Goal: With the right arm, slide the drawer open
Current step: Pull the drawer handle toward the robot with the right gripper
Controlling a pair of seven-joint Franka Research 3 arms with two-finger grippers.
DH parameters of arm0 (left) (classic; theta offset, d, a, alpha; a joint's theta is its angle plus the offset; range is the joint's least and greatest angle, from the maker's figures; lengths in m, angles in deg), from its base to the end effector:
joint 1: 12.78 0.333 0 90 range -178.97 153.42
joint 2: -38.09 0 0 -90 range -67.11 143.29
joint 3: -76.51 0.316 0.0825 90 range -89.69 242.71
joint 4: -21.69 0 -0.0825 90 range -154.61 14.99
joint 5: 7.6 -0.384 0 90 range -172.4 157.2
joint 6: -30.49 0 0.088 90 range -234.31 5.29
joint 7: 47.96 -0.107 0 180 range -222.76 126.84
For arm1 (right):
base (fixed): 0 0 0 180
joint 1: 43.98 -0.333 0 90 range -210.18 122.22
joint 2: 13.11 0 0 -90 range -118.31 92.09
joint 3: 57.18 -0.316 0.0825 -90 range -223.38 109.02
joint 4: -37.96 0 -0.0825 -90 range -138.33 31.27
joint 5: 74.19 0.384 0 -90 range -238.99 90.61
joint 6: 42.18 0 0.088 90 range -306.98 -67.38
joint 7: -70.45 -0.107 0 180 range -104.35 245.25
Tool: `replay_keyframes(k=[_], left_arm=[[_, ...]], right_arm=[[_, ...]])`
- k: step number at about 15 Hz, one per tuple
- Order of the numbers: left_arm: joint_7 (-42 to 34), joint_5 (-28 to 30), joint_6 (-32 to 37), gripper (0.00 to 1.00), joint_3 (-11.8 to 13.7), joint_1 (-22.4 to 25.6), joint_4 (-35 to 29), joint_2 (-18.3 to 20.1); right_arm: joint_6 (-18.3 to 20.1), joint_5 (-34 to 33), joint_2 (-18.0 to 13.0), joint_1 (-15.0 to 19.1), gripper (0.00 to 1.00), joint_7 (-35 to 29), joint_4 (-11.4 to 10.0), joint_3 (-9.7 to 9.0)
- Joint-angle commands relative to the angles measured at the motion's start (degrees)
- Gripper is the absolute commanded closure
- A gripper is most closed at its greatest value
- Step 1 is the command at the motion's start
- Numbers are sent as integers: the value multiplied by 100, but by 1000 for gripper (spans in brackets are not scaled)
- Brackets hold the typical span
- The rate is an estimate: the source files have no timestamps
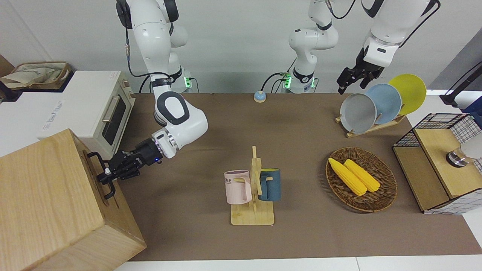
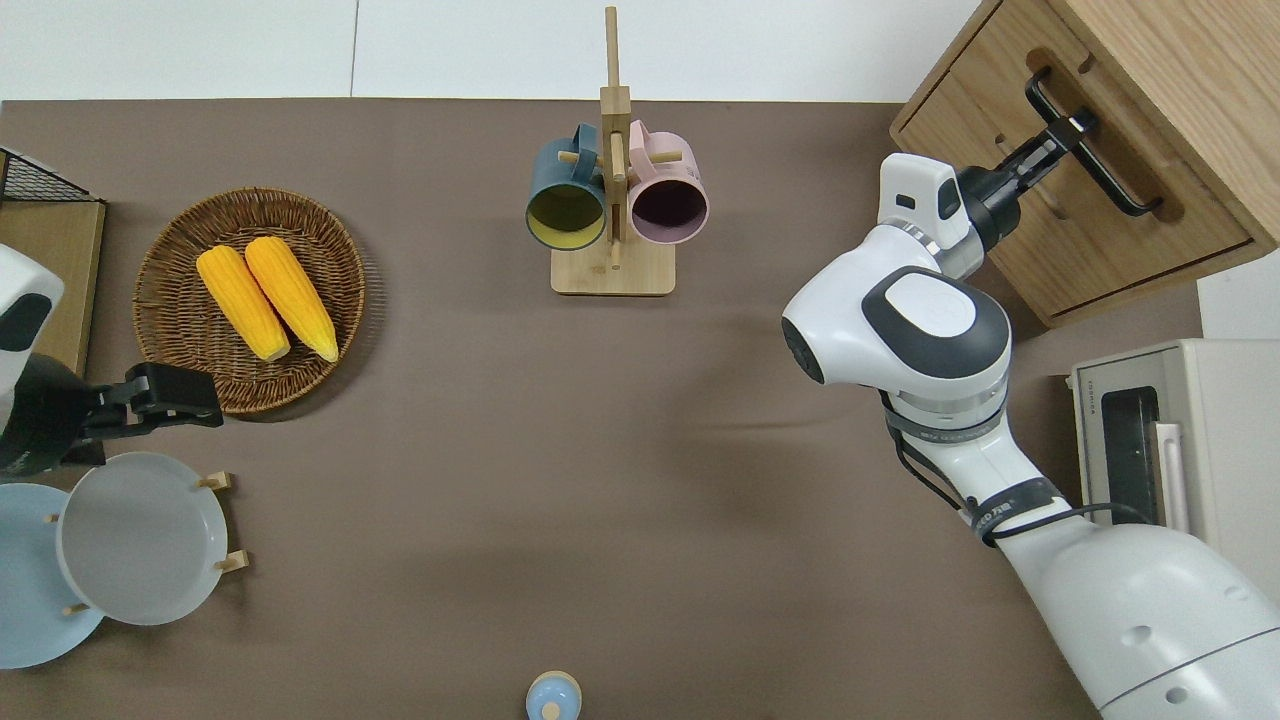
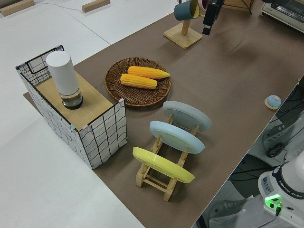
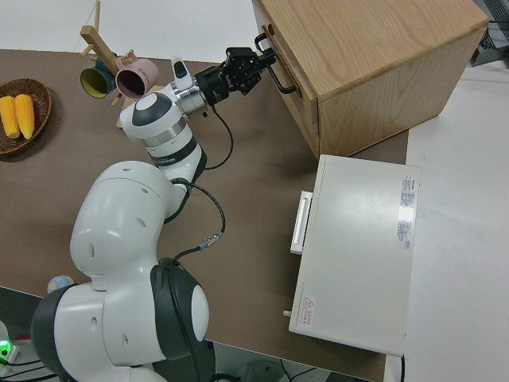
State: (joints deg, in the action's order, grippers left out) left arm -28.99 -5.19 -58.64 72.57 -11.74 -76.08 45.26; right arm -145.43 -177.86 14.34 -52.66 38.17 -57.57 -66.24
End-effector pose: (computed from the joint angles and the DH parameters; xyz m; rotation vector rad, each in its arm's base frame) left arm 0.5116 -0.0327 0.6260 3.0825 0.4360 -0.0495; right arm 0.6844 0.1160 0.3897 1.5085 0.4983 0.4635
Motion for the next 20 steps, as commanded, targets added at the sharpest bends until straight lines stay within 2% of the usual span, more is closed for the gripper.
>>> replay_keyframes(k=[1, 4, 8, 11, 13, 20], left_arm=[[-51, 5, 89, 7, 25, -7, 21, 48], [-51, 5, 89, 7, 25, -7, 21, 48], [-51, 5, 89, 7, 25, -7, 21, 48], [-51, 5, 89, 7, 25, -7, 21, 48], [-51, 5, 97, 7, 25, -7, 21, 48], [-51, 5, 97, 7, 25, -7, 21, 48]], right_arm=[[558, 268, -20, -63, 1000, 231, 61, -446], [1130, 497, -38, -169, 1000, 337, 96, -815], [1657, 743, -55, -362, 1000, 442, 105, -1035], [2097, 875, -64, -441, 1000, 512, 105, -1352], [2334, 911, -64, -485, 1000, 583, 132, -1527], [2968, 1121, -73, -670, 1000, 688, 149, -1967]])
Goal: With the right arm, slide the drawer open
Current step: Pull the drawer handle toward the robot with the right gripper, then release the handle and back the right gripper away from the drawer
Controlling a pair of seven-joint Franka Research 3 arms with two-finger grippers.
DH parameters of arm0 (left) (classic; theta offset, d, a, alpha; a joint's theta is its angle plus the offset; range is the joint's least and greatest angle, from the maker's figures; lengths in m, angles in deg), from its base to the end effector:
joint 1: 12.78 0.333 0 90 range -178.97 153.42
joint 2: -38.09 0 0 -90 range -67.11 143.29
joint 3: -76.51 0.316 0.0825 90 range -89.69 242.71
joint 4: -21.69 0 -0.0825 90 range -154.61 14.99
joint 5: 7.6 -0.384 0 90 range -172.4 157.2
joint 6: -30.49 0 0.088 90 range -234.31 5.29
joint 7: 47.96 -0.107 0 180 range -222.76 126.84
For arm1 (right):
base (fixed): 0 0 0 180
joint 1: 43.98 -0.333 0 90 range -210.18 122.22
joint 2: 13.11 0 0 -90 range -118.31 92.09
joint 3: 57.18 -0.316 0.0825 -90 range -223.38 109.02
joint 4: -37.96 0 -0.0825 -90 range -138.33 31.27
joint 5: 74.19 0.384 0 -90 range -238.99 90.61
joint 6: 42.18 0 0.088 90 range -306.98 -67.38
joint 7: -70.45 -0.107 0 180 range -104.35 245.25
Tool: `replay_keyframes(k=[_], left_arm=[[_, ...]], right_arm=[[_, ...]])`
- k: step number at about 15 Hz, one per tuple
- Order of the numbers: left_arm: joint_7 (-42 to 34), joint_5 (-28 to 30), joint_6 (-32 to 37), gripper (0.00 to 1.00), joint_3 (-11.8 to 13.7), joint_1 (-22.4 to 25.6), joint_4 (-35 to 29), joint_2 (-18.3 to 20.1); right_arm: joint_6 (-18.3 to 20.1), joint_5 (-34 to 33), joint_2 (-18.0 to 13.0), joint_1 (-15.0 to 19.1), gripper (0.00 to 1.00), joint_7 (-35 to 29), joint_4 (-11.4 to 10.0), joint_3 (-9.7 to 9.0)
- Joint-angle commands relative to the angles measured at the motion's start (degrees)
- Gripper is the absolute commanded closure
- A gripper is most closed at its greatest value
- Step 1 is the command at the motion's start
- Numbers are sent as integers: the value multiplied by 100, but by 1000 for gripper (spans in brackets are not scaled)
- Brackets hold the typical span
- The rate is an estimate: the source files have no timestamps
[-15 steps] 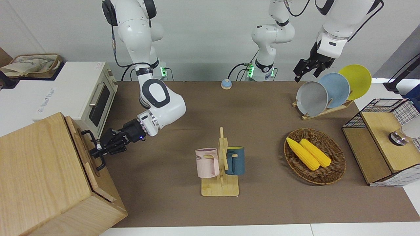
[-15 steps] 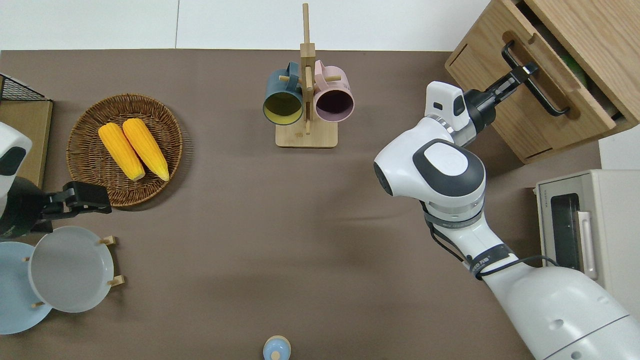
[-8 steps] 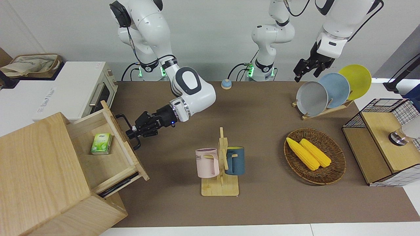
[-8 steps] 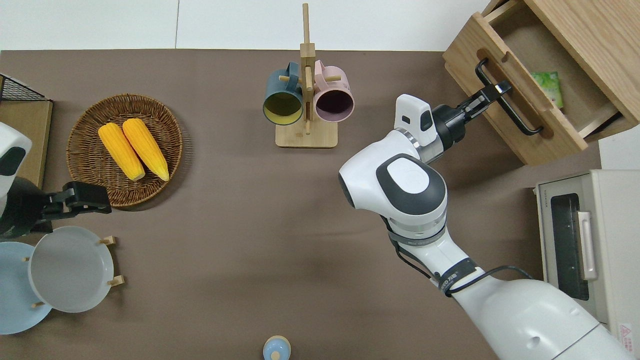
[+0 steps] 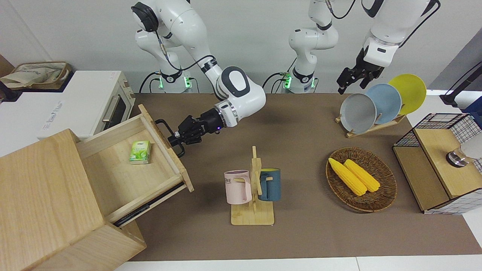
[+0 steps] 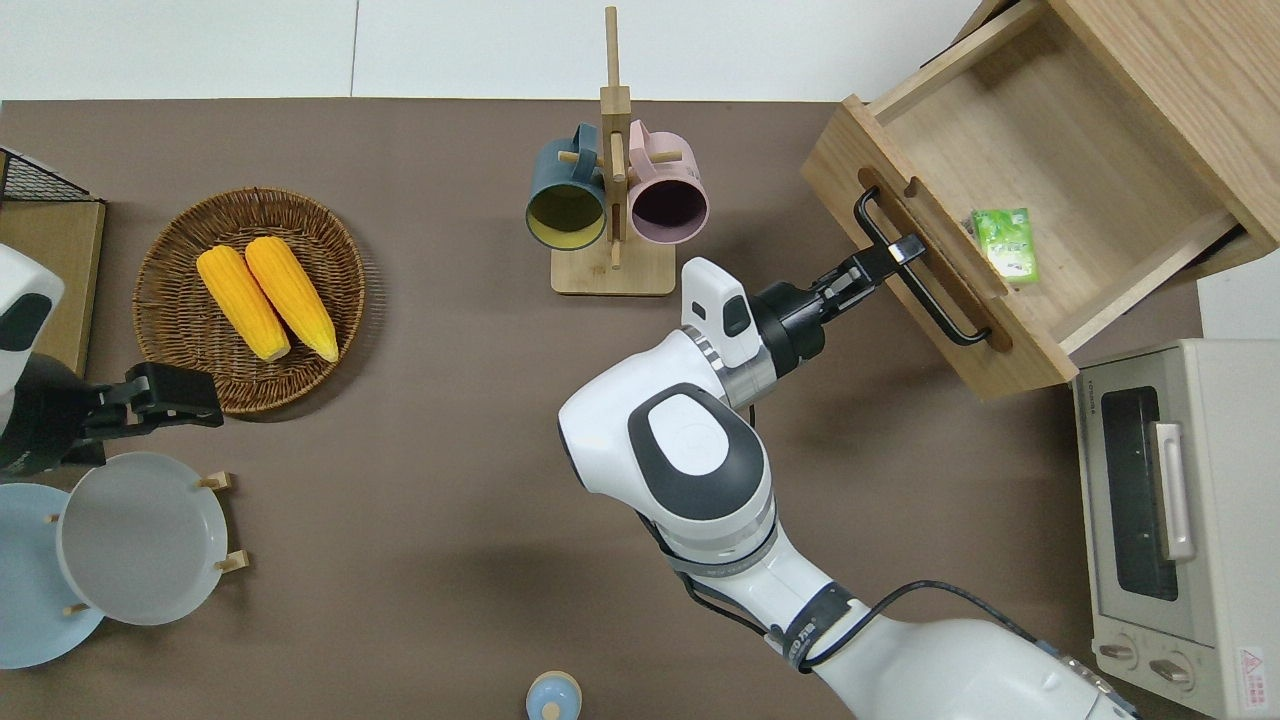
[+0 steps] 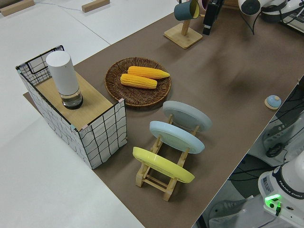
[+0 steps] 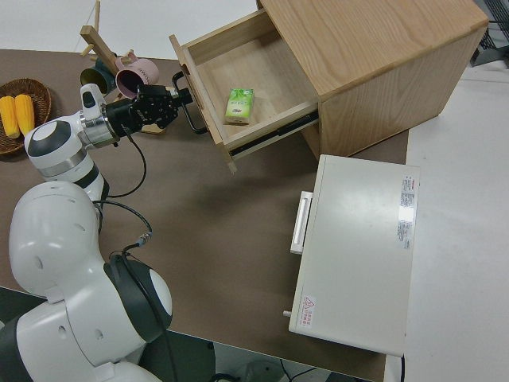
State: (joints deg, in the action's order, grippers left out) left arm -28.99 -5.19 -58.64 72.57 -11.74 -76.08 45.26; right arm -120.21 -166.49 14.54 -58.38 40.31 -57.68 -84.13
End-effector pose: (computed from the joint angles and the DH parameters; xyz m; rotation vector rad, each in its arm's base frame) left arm 0.5116 -0.0327 0.6260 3.0825 0.4360 -0.0495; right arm 0.5864 0.2887 0.4031 1.5926 0.4430 0.3723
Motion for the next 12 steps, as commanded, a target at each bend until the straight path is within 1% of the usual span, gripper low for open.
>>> replay_keyframes(k=[1, 3, 5, 7, 9, 10, 11, 12], left_arm=[[-51, 5, 89, 7, 25, -7, 21, 48], [-51, 5, 97, 7, 25, -7, 21, 48], [-51, 5, 89, 7, 25, -7, 21, 48], [-51, 5, 97, 7, 25, -7, 21, 48], [-51, 5, 97, 7, 25, -7, 21, 48], [-51, 5, 89, 7, 25, -7, 21, 48], [-51, 5, 89, 7, 25, -7, 21, 48], [-51, 5, 89, 7, 25, -7, 21, 48]], right_arm=[[534, 89, -93, -124, 1000, 465, 212, -205], [622, 107, -93, -203, 1000, 474, 230, -214], [666, 107, -93, -212, 974, 474, 230, -231], [763, 107, -93, -212, 955, 474, 239, -336], [790, 116, -93, -256, 950, 474, 230, -354], [798, 125, -93, -256, 923, 465, 230, -354], [790, 160, -93, -256, 824, 448, 239, -354], [790, 169, -84, -256, 703, 430, 239, -354]])
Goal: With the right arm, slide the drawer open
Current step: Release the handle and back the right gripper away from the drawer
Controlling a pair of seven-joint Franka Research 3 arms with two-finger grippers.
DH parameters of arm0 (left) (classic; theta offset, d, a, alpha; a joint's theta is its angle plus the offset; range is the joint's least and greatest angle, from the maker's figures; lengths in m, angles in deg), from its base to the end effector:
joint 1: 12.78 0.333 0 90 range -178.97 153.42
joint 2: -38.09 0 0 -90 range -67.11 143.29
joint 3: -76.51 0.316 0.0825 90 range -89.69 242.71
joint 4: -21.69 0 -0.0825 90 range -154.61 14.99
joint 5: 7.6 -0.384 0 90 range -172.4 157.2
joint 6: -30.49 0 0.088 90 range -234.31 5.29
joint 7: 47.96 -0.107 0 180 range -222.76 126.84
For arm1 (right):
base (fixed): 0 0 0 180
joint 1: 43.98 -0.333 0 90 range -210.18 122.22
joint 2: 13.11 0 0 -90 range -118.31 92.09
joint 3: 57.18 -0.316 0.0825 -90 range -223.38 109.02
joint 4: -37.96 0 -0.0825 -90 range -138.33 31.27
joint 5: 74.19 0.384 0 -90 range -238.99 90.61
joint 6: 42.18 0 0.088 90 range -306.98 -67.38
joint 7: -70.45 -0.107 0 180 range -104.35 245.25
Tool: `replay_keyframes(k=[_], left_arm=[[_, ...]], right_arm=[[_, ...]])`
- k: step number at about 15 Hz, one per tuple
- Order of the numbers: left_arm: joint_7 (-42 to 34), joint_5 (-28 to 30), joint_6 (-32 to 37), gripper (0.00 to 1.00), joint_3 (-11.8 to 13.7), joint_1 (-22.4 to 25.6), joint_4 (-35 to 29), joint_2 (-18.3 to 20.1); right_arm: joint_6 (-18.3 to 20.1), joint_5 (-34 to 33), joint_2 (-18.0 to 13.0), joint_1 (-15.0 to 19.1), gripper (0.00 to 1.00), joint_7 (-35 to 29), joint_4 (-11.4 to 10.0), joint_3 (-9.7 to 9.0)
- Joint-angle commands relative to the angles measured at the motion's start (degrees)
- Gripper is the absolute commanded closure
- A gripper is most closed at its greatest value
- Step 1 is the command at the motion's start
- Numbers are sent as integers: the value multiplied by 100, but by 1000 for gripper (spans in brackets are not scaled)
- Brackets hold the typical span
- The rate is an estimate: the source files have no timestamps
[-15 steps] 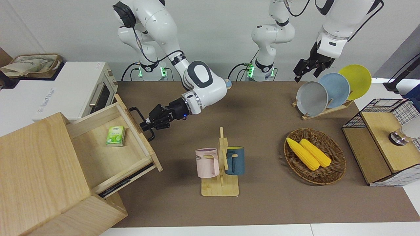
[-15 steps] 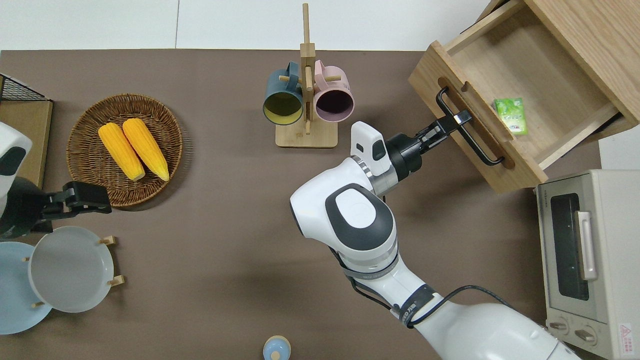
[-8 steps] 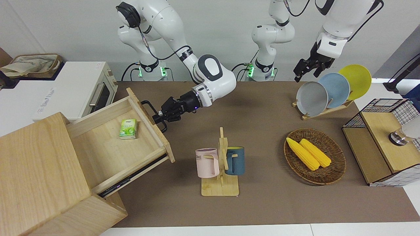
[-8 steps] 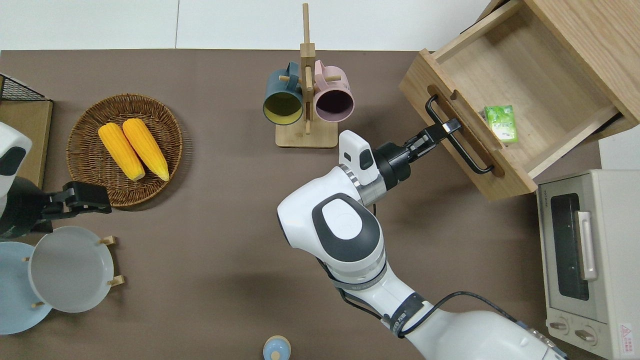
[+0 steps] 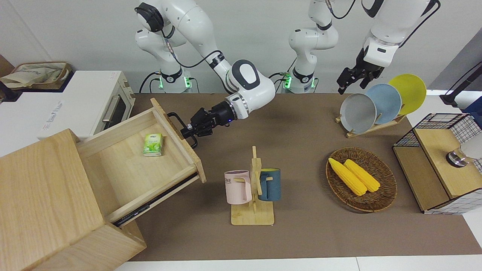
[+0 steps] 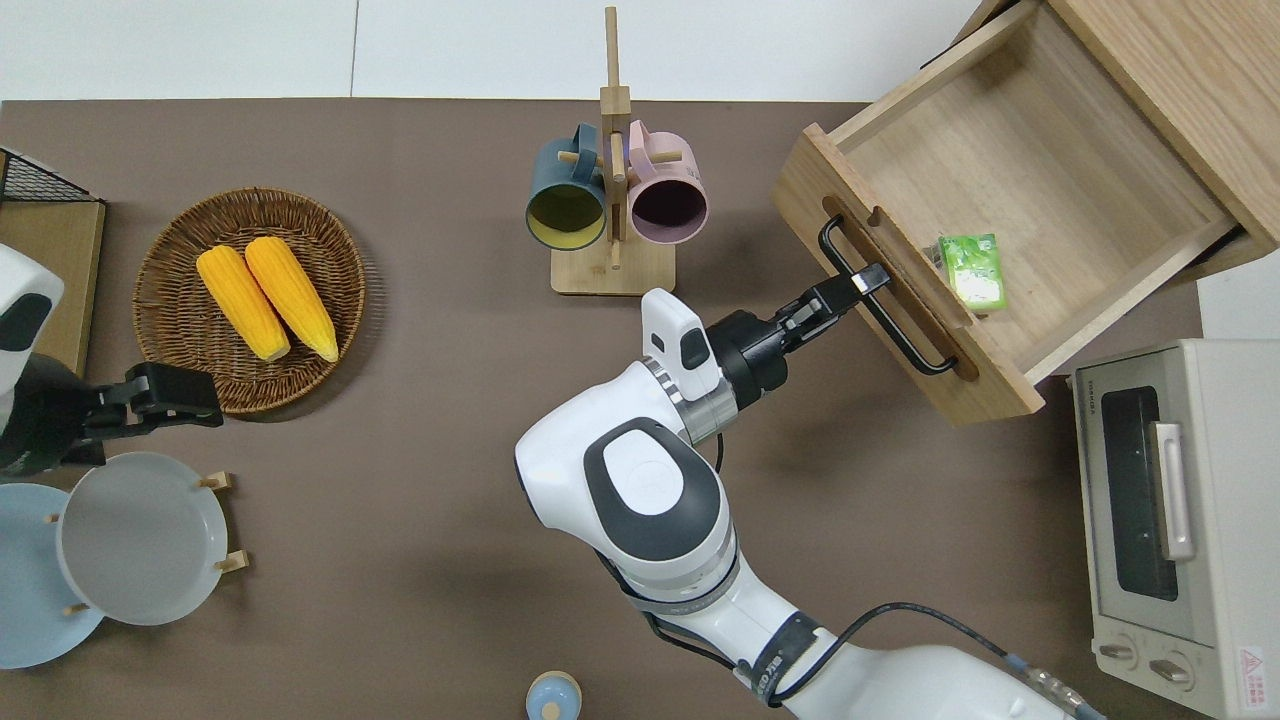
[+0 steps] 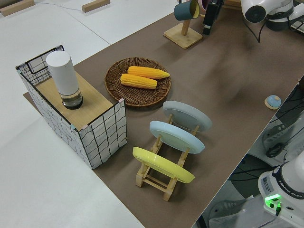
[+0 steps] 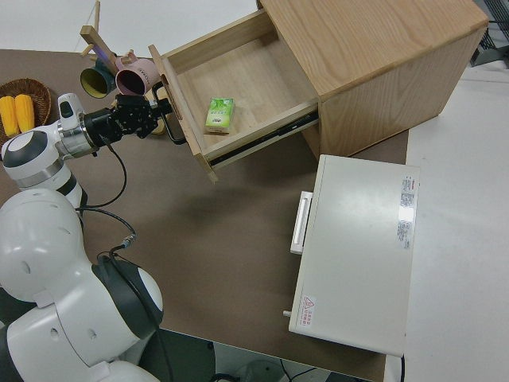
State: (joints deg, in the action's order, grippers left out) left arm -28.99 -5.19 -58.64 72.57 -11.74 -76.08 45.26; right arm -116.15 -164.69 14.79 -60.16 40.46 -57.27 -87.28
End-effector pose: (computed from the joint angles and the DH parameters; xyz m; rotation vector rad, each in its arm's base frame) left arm 0.5116 -0.0327 0.6260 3.0825 0.4360 -0.0495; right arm 0.5597 0.3232 0.4072 1.6055 0.4548 0.3663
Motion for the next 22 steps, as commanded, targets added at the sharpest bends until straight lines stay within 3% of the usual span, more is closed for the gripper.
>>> replay_keyframes(k=[1, 2, 3, 5, 6, 13, 16, 18, 22], left_arm=[[-51, 5, 89, 7, 25, -7, 21, 48], [-51, 5, 97, 7, 25, -7, 21, 48], [-51, 5, 89, 7, 25, -7, 21, 48], [-51, 5, 89, 7, 25, -7, 21, 48], [-51, 5, 89, 7, 25, -7, 21, 48], [-51, 5, 89, 7, 25, -7, 21, 48], [-51, 5, 89, 7, 25, -7, 21, 48], [-51, 5, 89, 7, 25, -7, 21, 48], [-51, 5, 89, 7, 25, -7, 21, 48]], right_arm=[[366, -11, -118, -78, 672, 390, 198, -23], [357, -20, -109, -78, 622, 389, 224, -14], [348, -20, -109, -78, 485, 389, 250, -5], [331, -38, -109, -61, 67, 389, 251, -5], [330, -29, -109, -61, 22, 389, 251, 4], [365, 164, -109, -175, 13, 424, 251, -49], [392, 418, -144, -455, 15, 433, 286, -31], [453, 551, -144, -605, 15, 433, 356, 12], [392, 875, -223, -974, 13, 433, 365, 311]])
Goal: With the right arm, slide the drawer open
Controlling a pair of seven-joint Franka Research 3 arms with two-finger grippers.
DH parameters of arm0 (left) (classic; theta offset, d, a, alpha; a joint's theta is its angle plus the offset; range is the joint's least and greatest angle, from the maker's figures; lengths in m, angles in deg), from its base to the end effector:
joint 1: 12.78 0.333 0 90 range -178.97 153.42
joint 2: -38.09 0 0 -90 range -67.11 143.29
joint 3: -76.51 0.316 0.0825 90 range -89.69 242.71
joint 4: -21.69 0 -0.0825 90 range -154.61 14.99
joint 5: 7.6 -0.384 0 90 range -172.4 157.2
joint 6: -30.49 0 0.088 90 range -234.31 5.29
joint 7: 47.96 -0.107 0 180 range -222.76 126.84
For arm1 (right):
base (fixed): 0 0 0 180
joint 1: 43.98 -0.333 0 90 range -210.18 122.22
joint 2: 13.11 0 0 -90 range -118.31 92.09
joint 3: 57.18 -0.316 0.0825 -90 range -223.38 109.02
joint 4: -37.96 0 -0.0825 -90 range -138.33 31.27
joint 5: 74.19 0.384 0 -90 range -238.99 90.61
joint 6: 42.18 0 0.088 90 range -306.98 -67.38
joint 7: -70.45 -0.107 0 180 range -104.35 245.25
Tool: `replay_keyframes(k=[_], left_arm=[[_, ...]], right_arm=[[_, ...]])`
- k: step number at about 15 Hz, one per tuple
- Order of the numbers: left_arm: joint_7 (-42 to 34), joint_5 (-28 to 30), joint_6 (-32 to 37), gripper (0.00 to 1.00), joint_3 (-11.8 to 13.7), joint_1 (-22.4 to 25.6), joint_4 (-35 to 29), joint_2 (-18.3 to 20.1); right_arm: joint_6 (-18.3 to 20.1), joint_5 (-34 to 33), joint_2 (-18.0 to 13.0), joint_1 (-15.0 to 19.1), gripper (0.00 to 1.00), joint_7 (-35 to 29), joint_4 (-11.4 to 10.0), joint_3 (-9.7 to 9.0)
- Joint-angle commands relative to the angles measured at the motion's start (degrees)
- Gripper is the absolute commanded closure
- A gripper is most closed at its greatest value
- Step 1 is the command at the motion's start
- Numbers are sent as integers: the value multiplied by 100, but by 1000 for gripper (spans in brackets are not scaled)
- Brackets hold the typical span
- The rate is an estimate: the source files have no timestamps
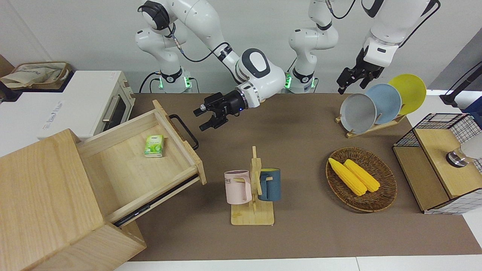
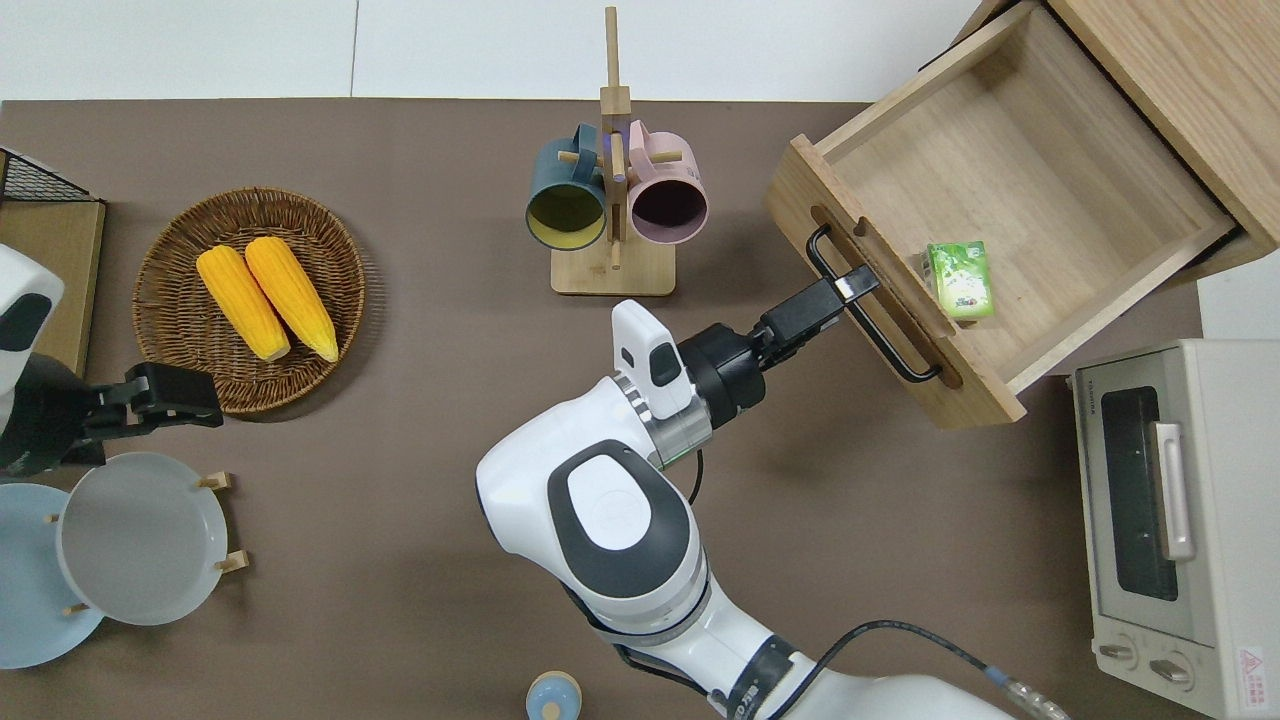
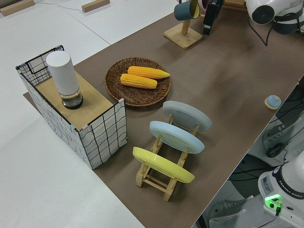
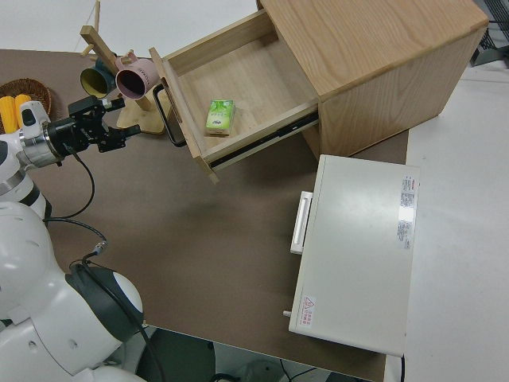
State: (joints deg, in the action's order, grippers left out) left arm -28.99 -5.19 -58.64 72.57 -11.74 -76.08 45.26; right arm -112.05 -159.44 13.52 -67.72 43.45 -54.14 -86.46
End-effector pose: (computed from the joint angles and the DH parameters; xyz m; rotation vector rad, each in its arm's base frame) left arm 0.5116 -0.0327 0.6260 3.0825 0.4360 -0.0495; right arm 0.5165 0.3779 0.4357 1.6399 0.4890 0.3507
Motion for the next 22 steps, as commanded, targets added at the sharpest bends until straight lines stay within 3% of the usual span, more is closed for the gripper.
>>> replay_keyframes(k=[1, 3, 6, 10, 15, 19, 22], left_arm=[[-51, 5, 89, 7, 25, -7, 21, 48], [-51, 5, 97, 7, 25, -7, 21, 48], [-51, 5, 97, 7, 25, -7, 21, 48], [-51, 5, 89, 7, 25, -7, 21, 48], [-51, 5, 89, 7, 25, -7, 21, 48], [-51, 5, 89, 7, 25, -7, 21, 48], [-51, 5, 89, 7, 25, -7, 21, 48]], right_arm=[[-44, 438, -105, -236, 13, 125, 70, 239], [-271, 937, -148, -236, 13, 90, 271, 239], [-843, 1781, -482, -272, 13, 81, 281, 467], [-1484, 2993, -991, 141, 13, 37, 290, 467], [-1802, 4733, -1554, 896, 13, 98, 474, 502], [-1829, 6807, -2142, 1730, 13, 212, 466, 520], [-1820, 7758, -2494, 2363, 13, 756, 404, 599]])
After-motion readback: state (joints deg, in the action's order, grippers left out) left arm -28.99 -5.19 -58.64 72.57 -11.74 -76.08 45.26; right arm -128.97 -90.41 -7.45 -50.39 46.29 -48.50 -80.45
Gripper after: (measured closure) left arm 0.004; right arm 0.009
